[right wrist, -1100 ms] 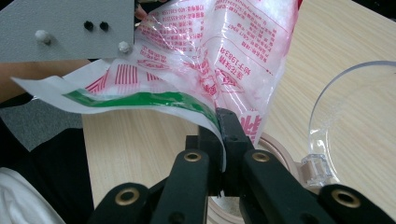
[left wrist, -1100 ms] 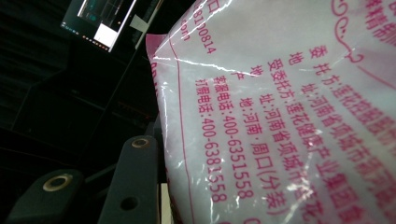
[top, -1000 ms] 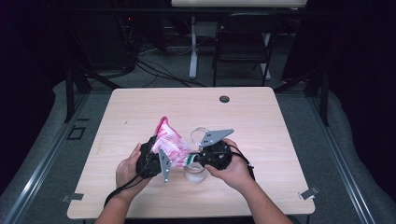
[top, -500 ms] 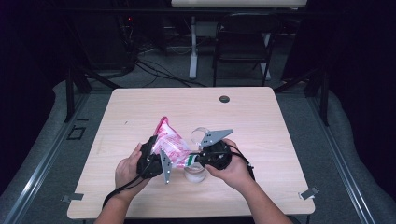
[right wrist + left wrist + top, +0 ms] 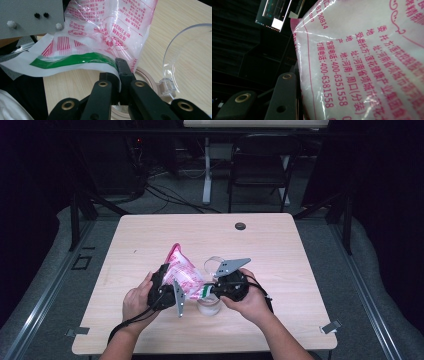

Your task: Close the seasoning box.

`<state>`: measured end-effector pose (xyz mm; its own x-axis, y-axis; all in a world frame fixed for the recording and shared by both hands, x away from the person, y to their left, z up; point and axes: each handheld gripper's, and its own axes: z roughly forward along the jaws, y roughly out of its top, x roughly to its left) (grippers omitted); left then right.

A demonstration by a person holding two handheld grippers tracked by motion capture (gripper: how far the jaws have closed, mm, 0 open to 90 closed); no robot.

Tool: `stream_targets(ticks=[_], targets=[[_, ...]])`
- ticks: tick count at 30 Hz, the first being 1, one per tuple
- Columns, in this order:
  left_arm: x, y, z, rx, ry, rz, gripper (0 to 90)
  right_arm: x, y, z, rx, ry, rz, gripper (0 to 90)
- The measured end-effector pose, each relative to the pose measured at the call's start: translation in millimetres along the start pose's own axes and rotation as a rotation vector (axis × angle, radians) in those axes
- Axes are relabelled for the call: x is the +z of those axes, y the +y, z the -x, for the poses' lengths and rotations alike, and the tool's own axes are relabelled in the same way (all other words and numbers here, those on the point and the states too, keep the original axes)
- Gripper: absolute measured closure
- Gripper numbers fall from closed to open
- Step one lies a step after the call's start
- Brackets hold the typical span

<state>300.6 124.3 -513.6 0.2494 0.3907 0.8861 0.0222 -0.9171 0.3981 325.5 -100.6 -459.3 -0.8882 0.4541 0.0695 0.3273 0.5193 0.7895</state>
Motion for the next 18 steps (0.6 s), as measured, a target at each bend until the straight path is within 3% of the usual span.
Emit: stream_targets(ticks=[18], targets=[[-3.3,3.1,0.5,0.028,0.027,0.017,61.7,-1.4,-0.8,4.5,0.049,0.033,-0.014,90.0]])
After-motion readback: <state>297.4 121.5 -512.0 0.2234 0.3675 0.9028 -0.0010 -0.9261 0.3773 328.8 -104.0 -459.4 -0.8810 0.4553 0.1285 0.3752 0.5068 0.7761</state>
